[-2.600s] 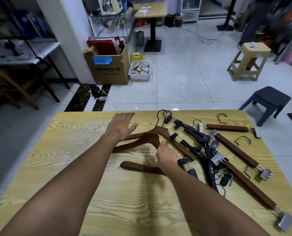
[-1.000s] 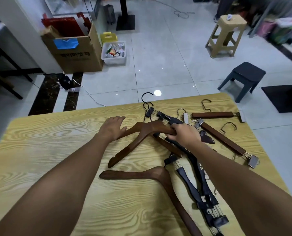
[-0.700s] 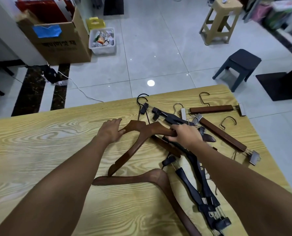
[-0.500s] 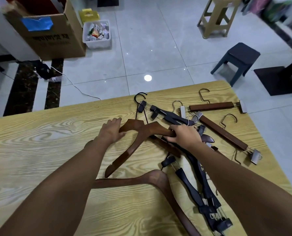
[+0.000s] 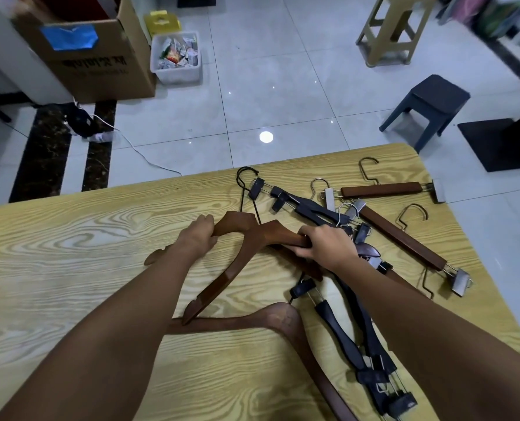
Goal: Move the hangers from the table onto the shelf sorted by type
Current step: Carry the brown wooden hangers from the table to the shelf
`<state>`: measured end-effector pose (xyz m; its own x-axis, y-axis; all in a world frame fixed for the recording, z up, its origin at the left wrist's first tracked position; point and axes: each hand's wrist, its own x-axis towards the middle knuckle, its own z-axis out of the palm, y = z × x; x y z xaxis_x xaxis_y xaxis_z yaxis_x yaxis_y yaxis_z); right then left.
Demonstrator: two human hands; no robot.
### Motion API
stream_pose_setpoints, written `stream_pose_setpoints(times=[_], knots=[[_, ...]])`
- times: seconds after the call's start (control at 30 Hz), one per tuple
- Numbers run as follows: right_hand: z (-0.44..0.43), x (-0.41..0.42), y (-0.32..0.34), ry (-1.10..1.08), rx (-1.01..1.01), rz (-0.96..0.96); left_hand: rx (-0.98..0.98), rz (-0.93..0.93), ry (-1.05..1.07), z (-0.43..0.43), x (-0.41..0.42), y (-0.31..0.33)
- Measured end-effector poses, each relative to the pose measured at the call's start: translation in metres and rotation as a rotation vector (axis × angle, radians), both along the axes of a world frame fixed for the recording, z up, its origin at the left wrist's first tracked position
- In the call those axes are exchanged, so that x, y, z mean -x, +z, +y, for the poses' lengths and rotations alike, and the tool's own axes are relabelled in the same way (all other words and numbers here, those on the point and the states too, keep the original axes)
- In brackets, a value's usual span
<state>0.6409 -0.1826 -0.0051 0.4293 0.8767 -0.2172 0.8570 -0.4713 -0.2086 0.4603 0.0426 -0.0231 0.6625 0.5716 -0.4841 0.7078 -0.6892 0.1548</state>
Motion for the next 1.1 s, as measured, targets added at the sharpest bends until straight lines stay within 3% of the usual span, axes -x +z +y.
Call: stream_pose_setpoints(times=[0.23, 0.67, 1.1], knots=[[-0.006, 0.006, 0.012, 0.014, -0.025, -0.012, -0.013, -0.119, 0.069, -0.001, 0.033, 0.02], [-0.008, 0.027, 0.061, 0.099, -0.137, -0.048, -0.341, -0.207, 0.205, -0.004, 0.086, 0.085], [-0.016, 0.047, 0.149, 0.183, -0.299, -0.119, -0.632, -0.311, 0.327, -0.049, 0.12, 0.199]])
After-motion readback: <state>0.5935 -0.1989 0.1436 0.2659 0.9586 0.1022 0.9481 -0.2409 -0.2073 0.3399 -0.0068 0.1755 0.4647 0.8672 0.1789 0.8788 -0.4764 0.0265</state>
